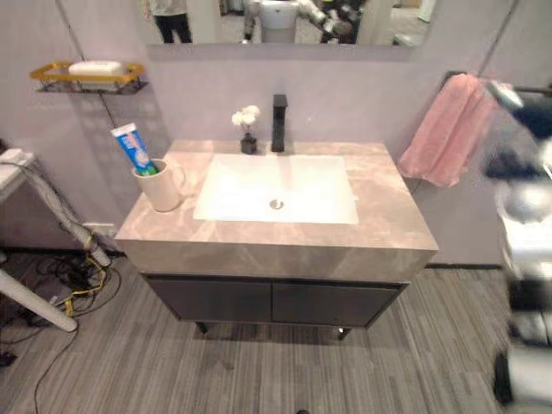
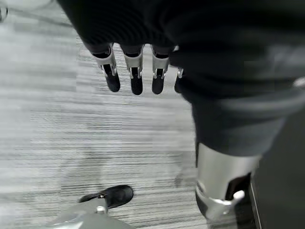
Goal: Put brush and paste in cup on sink, flatten towel.
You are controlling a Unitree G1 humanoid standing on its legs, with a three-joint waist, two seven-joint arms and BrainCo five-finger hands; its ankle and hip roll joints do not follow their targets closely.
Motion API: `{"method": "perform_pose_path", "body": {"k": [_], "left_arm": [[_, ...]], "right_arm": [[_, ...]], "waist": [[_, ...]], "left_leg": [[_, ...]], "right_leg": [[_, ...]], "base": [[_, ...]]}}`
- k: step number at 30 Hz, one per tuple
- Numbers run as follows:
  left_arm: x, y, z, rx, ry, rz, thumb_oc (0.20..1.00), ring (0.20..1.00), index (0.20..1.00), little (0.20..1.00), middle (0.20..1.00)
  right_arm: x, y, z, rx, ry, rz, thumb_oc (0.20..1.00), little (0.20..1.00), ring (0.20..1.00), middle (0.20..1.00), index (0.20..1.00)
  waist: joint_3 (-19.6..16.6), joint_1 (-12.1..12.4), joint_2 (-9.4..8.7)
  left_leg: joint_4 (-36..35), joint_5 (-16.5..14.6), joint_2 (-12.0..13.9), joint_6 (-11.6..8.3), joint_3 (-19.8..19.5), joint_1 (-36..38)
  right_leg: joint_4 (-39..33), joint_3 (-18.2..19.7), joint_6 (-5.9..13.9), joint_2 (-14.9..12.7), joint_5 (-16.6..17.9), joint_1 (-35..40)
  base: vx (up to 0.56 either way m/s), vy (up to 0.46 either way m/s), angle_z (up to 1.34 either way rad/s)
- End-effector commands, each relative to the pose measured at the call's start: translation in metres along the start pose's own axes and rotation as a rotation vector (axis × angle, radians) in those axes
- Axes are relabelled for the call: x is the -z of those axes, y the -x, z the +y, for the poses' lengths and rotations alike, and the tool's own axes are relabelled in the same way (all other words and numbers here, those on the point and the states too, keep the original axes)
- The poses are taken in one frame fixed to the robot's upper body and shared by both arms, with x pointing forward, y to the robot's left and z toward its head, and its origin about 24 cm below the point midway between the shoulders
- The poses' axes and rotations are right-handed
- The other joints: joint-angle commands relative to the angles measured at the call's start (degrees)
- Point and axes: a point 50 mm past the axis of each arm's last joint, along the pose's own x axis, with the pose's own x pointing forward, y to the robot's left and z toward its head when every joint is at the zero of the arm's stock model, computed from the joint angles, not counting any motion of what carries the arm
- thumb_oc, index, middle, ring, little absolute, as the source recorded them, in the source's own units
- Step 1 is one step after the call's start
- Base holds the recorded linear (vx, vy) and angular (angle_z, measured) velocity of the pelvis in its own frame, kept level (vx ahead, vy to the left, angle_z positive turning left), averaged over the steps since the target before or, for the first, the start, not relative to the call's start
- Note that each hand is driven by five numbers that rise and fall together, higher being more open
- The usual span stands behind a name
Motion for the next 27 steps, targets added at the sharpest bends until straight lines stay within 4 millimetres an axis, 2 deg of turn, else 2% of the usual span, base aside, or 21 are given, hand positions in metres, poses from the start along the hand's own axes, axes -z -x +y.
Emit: {"method": "perform_pose_path", "body": {"k": [1, 2, 3, 4, 5, 6, 7, 8, 9, 10, 11, 12, 13, 14, 15, 19, 20, 21, 22, 25, 27], "left_arm": [[-0.01, -0.005, 0.016, -0.036, -0.049, -0.018, 1.0, 1.0, 1.0, 1.0, 1.0], [-0.011, -0.005, 0.017, -0.043, -0.052, -0.023, 1.0, 1.0, 1.0, 1.0, 1.0], [-0.011, -0.005, 0.017, -0.043, -0.052, -0.024, 1.0, 1.0, 1.0, 1.0, 1.0], [-0.014, -0.006, 0.019, -0.059, -0.052, -0.032, 1.0, 1.0, 1.0, 1.0, 1.0], [-0.015, -0.006, 0.019, -0.06, -0.06, -0.035, 1.0, 1.0, 1.0, 1.0, 1.0], [-0.015, -0.006, 0.019, -0.061, -0.06, -0.036, 1.0, 1.0, 1.0, 1.0, 1.0], [-0.017, -0.006, 0.018, -0.055, -0.071, -0.042, 1.0, 1.0, 1.0, 1.0, 1.0], [-0.017, -0.006, 0.018, -0.055, -0.07, -0.042, 1.0, 1.0, 1.0, 1.0, 1.0], [-0.024, -0.007, 0.016, -0.031, -0.101, -0.063, 1.0, 1.0, 1.0, 1.0, 1.0], [-0.028, -0.007, 0.014, -0.013, -0.108, -0.079, 1.0, 1.0, 1.0, 1.0, 1.0], [-0.028, -0.007, 0.014, -0.014, -0.108, -0.079, 1.0, 1.0, 1.0, 1.0, 1.0], [-0.034, -0.007, 0.011, 0.018, -0.126, -0.11, 1.0, 1.0, 1.0, 1.0, 1.0], [-0.034, -0.007, 0.011, 0.018, -0.126, -0.11, 1.0, 1.0, 1.0, 1.0, 1.0], [-0.037, -0.006, 0.01, 0.028, -0.122, -0.132, 1.0, 1.0, 1.0, 1.0, 1.0], [-0.044, -0.005, 0.006, 0.05, -0.096, -0.17, 1.0, 1.0, 1.0, 1.0, 1.0], [-0.054, -0.002, 0.005, 0.069, -0.054, -0.252, 1.0, 1.0, 1.0, 1.0, 1.0], [-0.061, 0.0, 0.006, 0.071, -0.04, -0.293, 1.0, 1.0, 1.0, 1.0, 1.0], [-0.077, 0.006, 0.012, 0.083, -0.012, -0.404, 1.0, 1.0, 1.0, 1.0, 1.0], [-0.077, 0.006, 0.012, 0.083, -0.011, -0.403, 1.0, 1.0, 1.0, 1.0, 1.0], [-0.094, 0.022, 0.033, 0.092, 0.042, -0.561, 1.0, 1.0, 1.0, 1.0, 1.0], [-0.098, 0.028, 0.038, 0.105, 0.041, -0.605, 1.0, 1.0, 1.0, 1.0, 1.0]], "right_arm": [[0.051, 0.018, -0.021, 0.148, 0.031, 0.226, 1.0, 1.0, 1.0, 1.0, 1.0], [0.082, 0.038, -0.032, 0.175, 0.089, 0.377, 1.0, 1.0, 1.0, 1.0, 1.0], [0.083, 0.038, -0.032, 0.176, 0.088, 0.377, 1.0, 1.0, 1.0, 1.0, 1.0], [0.131, 0.085, -0.048, 0.225, 0.194, 0.652, 1.0, 1.0, 1.0, 1.0, 1.0], [0.155, 0.121, -0.056, 0.24, 0.229, 0.831, 1.0, 1.0, 1.0, 1.0, 1.0], [0.155, 0.12, -0.057, 0.24, 0.227, 0.831, 1.0, 1.0, 1.0, 1.0, 1.0], [0.176, 0.164, -0.062, 0.204, 0.291, 1.039, 1.0, 1.0, 1.0, 1.0, 1.0], [0.176, 0.164, -0.062, 0.204, 0.291, 1.038, 1.0, 1.0, 1.0, 1.0, 1.0], [0.193, 0.248, -0.054, -0.021, 0.412, 1.371, 1.0, 1.0, 1.0, 1.0, 1.0], [0.192, 0.291, -0.043, -0.198, 0.464, 1.496, 1.0, 1.0, 1.0, 1.0, 1.0], [0.192, 0.291, -0.042, -0.199, 0.463, 1.496, 1.0, 1.0, 1.0, 1.0, 1.0], [0.184, 0.348, -0.031, -0.491, 0.537, 1.614, 1.0, 1.0, 1.0, 1.0, 1.0], [0.184, 0.348, -0.031, -0.491, 0.537, 1.614, 1.0, 1.0, 1.0, 1.0, 1.0], [0.18, 0.362, -0.021, -0.601, 0.566, 1.598, 1.0, 1.0, 1.0, 1.0, 1.0], [0.17, 0.388, 0.002, -0.807, 0.534, 1.545, 1.0, 1.0, 1.0, 1.0, 1.0], [0.164, 0.397, 0.015, -0.888, 0.504, 1.494, 1.0, 1.0, 1.0, 1.0, 1.0], [0.164, 0.392, 0.023, -0.911, 0.493, 1.444, 1.0, 1.0, 1.0, 1.0, 1.0], [0.166, 0.375, 0.031, -0.903, 0.48, 1.371, 1.0, 1.0, 1.0, 1.0, 1.0], [0.166, 0.375, 0.031, -0.904, 0.481, 1.371, 1.0, 1.0, 1.0, 1.0, 1.0], [0.167, 0.344, 0.047, -0.933, 0.477, 1.236, 1.0, 1.0, 1.0, 1.0, 1.0], [0.168, 0.339, 0.049, -0.944, 0.48, 1.219, 1.0, 1.0, 1.0, 1.0, 1.0]], "waist": [[2.6, 1.1, -1.77], [2.8, 1.0, -1.76], [2.7, 1.1, -1.81], [2.9, 1.0, -1.75], [2.9, 1.1, -1.73], [2.9, 1.1, -1.78], [2.9, 1.2, -1.74], [2.9, 1.2, -1.74], [3.2, 1.9, -1.51], [3.3, 2.1, -1.37], [3.2, 2.0, -1.44], [3.2, 2.0, -1.21], [3.2, 2.0, -1.21], [3.3, 2.0, -1.04], [3.5, 1.6, -0.72], [3.9, 1.2, -0.27], [4.0, 1.2, -0.12], [4.2, 1.2, 0.32], [4.2, 1.2, 0.31], [4.5, 1.9, 0.89], [4.5, 2.1, 0.98]], "left_leg": [[1.0, -3.1, 3.4, -1.11, 0.3, 0.9], [1.0, -3.3, 3.4, -1.14, 0.2, 1.0], [1.0, -3.1, 3.4, -1.1, 0.2, 0.9], [1.0, -3.1, 3.4, -1.1, 0.1, 1.0], [1.0, -3.1, 3.4, -1.1, 0.1, 0.9], [1.0, -3.0, 3.3, -1.06, 0.0, 0.8], [1.0, -2.9, 3.3, -1.1, -0.1, 0.7], [1.0, -2.9, 3.3, -1.09, -0.1, 0.7], [1.0, -3.0, 3.4, -1.12, -0.3, 0.8], [1.0, -2.9, 3.4, -1.12, -0.5, 0.8], [1.0, -2.8, 3.3, -1.09, -0.5, 0.7], [1.0, -2.8, 3.3, -1.1, -0.9, 0.7], [1.0, -2.8, 3.3, -1.09, -0.9, 0.6], [1.0, -2.7, 3.3, -1.13, -1.0, 0.6], [1.0, -2.4, 3.3, -1.16, -1.0, 0.6], [1.0, -2.1, 3.3, -1.24, -1.2, 0.6], [1.0, -2.1, 3.3, -1.21, -1.2, 0.6], [1.0, -2.0, 3.2, -1.11, -1.1, 0.5], [1.0, -2.0, 3.2, -1.11, -1.1, 0.5], [1.0, -2.0, 3.1, -0.89, -0.7, 0.7], [1.0, -2.0, 3.0, -0.86, -0.6, 0.7]], "right_leg": [[0.3, -1.9, 4.5, -5.1, -2.0, 5.0], [0.3, -2.0, 4.53, -5.0, -2.1, 5.1], [0.3, -2.0, 4.51, -5.1, -2.0, 5.0], [0.3, -2.0, 4.53, -5.0, -2.0, 5.1], [0.3, -2.2, 4.5, -4.9, -2.0, 5.1], [0.3, -2.2, 4.48, -5.0, -2.0, 5.0], [0.3, -2.3, 4.46, -4.9, -2.0, 5.0], [0.3, -2.3, 4.47, -5.0, -2.0, 5.0], [0.3, -2.8, 4.37, -4.9, -2.1, 5.4], [0.3, -3.0, 4.27, -4.9, -2.2, 5.5], [0.3, -3.0, 4.27, -5.0, -2.2, 5.4], [0.3, -3.3, 4.1, -5.0, -2.4, 5.6], [0.3, -3.3, 4.11, -5.0, -2.4, 5.5], [0.3, -3.4, 4.05, -5.0, -2.4, 5.6], [0.3, -3.4, 3.95, -5.0, -2.4, 5.6], [0.3, -3.3, 3.93, -5.1, -2.4, 5.6], [0.3, -3.2, 3.94, -5.1, -2.3, 5.6], [0.3, -3.0, 4.01, -5.2, -2.1, 5.5], [0.3, -3.0, 4.01, -5.2, -2.1, 5.5], [0.3, -2.7, 4.3, -5.5, -1.8, 5.2], [0.3, -2.6, 4.34, -5.5, -1.7, 5.2]], "base": [[-0.03, -0.012, 0.03], [-0.03, -0.008, 0.07], [-0.03, -0.018, -0.01], [-0.04, -0.018, -0.05], [-0.04, -0.018, -0.05], [-0.03, -0.016, 0.09], [-0.02, -0.009, 0.11], [-0.04, -0.039, 0.09], [-0.04, -0.044, -0.02], [-0.05, -0.043, 0.08], [-0.02, -0.042, 0.12], [-0.01, -0.027, 0.11], [-0.01, -0.041, -0.02], [-0.02, -0.03, 0.02], [-0.02, -0.031, 0.06], [-0.02, -0.015, 0.06], [0.0, 0.0, 0.0], [-0.02, 0.002, 0.04], [0.0, 0.0, 0.0], [-0.03, 0.02, -0.04], [-0.02, 0.018, -0.06]]}}
